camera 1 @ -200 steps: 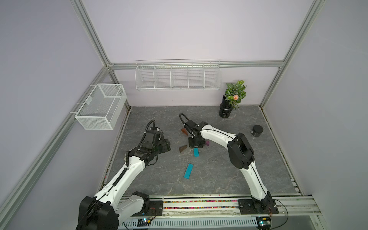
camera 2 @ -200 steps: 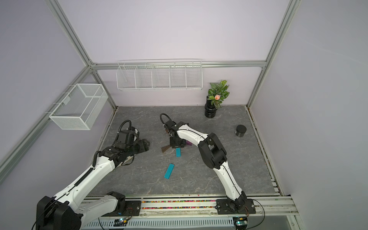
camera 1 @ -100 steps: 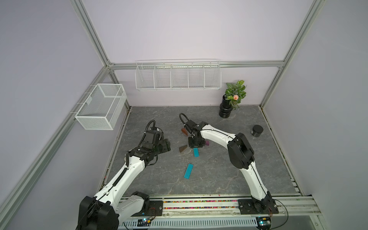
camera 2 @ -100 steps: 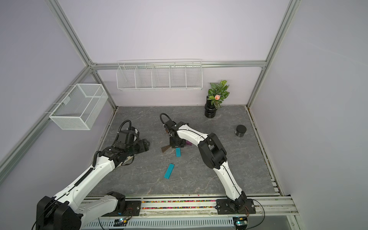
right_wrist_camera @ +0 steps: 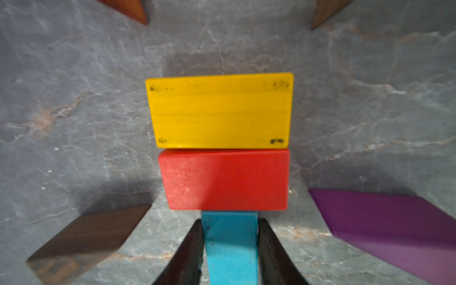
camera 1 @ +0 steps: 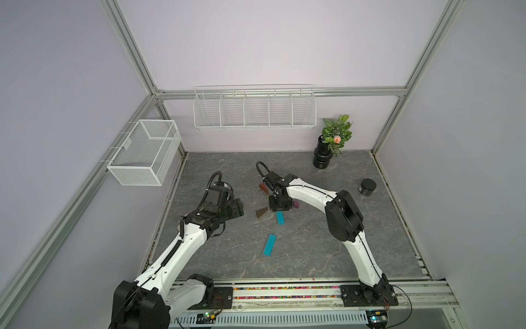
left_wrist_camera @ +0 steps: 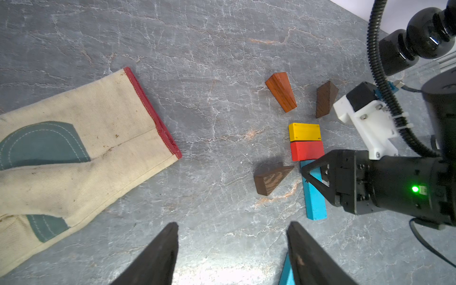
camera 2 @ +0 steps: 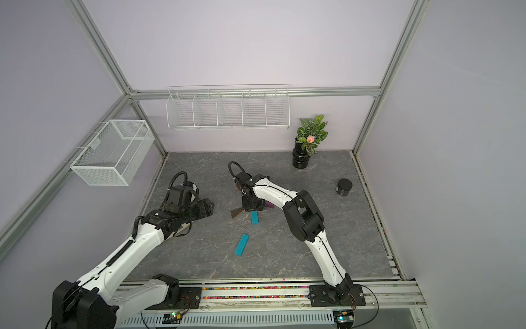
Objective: Assemble a small pinwheel with building blocks
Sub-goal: Assemble the building block at the center of the board.
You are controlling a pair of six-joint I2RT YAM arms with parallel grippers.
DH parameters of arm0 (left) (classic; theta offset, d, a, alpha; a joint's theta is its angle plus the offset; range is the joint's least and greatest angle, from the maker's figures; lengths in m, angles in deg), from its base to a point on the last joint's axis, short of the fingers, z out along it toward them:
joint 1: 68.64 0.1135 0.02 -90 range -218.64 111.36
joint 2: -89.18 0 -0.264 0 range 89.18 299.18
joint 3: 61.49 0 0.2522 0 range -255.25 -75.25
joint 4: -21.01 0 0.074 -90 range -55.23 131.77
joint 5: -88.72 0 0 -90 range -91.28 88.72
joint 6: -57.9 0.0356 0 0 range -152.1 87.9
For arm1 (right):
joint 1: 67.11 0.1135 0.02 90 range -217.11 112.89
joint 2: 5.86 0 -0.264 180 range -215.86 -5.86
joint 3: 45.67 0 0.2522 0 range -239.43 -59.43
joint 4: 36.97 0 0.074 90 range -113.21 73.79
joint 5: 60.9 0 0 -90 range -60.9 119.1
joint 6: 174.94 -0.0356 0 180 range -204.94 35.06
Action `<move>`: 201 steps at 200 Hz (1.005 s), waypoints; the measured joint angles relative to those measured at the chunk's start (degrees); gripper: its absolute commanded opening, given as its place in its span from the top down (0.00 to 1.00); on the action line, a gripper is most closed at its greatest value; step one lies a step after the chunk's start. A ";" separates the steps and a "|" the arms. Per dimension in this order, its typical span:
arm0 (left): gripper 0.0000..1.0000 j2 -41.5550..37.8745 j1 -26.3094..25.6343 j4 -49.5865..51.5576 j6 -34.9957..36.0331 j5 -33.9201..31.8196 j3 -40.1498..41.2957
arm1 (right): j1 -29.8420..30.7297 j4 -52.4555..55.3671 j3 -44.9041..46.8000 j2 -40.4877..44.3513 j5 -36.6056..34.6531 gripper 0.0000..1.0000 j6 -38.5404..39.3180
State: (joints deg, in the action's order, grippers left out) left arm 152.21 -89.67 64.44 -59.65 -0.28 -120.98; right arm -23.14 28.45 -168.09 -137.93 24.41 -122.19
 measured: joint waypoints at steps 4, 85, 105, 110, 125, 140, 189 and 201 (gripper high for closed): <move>0.28 0.00 0.00 0.00 0.00 0.00 0.00 | 0.02 -0.02 0.00 0.00 0.00 0.58 0.02; 0.28 -0.59 0.87 0.46 0.22 0.33 -0.13 | 2.01 0.37 2.21 6.45 -3.48 0.29 0.74; 0.28 -1.31 1.40 1.90 0.68 0.09 -0.87 | 3.96 0.37 5.97 12.59 -4.52 0.27 -1.33; 0.28 -1.57 1.60 2.40 0.85 -0.07 -1.14 | 4.79 0.33 7.06 14.16 -4.87 0.27 -2.16; 0.28 -2.43 2.40 3.45 1.18 -0.31 -1.75 | 7.63 0.26 9.88 17.46 -5.68 0.26 -4.59; 0.28 -3.78 3.52 4.66 1.33 -0.68 -2.05 | 11.17 0.00 12.11 18.80 -6.25 0.25 -7.21; 0.27 -7.89 4.66 7.19 2.58 -0.92 -2.05 | 20.09 -2.38 19.39 17.38 -5.97 0.25 -15.91; 0.27 -8.37 4.66 7.41 2.75 -0.74 -2.05 | 20.83 -2.78 20.68 17.05 -5.95 0.25 -17.59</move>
State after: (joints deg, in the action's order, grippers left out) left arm 143.84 -85.02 71.85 -56.90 -1.03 -123.04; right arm -2.31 25.68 -147.42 -120.89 18.47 -139.79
